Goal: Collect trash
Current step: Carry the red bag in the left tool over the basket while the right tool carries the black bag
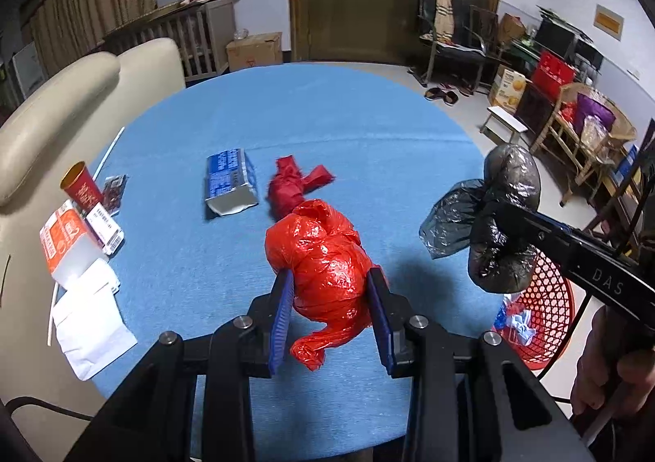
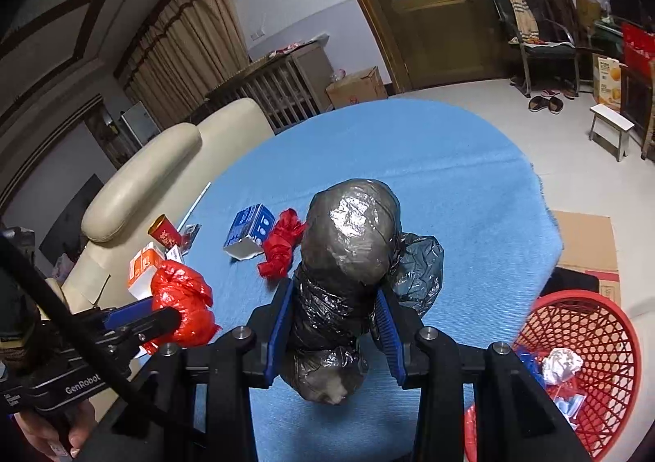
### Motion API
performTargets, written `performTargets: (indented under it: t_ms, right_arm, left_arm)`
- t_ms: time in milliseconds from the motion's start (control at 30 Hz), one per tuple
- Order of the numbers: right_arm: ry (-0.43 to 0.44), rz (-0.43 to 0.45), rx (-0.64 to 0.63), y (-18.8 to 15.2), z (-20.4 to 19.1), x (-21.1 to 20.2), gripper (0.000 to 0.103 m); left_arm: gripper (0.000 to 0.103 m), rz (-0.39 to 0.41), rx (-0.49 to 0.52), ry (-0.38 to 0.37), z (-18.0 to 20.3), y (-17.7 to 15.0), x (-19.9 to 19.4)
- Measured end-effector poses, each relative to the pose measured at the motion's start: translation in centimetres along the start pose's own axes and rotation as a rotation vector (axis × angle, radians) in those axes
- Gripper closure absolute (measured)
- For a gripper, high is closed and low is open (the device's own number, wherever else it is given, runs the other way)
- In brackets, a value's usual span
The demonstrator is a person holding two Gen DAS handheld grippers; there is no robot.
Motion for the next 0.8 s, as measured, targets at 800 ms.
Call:
performTargets:
  t_ms: [800]
  right_arm:
    - [-0.076,0.071,0.076,-0.6,5.7,-5.7,0.061]
  left_arm:
    - [0.065,-0.009,0.164,-0.108,7.0,0.4,-0.3]
Point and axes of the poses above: each gripper's, at about its wrist camera, not at the fingertips, and x roughly the way its jaws point, z to its right, y to its top, the point moved 4 cm from there along x, roughly the way its jaws point, and after that the axes turned 9 degrees about y, right-handed, at the moved point
